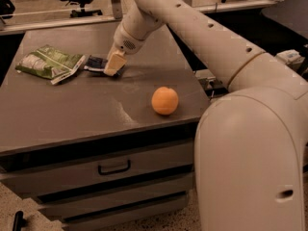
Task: Move rxbar blueberry near green jalapeno chip bag
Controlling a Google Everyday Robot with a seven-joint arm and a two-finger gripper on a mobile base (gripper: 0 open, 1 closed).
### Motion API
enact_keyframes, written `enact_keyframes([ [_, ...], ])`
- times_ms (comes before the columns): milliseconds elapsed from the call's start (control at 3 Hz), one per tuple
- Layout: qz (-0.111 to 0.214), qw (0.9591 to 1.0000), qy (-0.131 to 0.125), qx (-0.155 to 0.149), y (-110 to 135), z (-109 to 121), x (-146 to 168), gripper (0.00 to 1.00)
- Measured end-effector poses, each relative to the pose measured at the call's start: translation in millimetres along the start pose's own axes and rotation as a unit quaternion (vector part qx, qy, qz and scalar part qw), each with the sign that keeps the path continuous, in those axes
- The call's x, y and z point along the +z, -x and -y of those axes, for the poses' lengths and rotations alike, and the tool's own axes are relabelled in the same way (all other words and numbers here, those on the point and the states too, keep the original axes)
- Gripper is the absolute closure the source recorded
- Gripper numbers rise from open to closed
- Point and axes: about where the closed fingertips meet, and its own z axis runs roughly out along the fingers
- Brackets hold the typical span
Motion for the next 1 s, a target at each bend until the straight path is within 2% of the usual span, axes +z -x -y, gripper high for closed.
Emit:
enact_keyframes([
  [333,0.004,0.9996,0.022,-0.02,24.5,-11.2,9.3,0.58],
  [1000,0.003,0.9994,0.027,-0.02,24.8,-13.4,15.9,0.13],
])
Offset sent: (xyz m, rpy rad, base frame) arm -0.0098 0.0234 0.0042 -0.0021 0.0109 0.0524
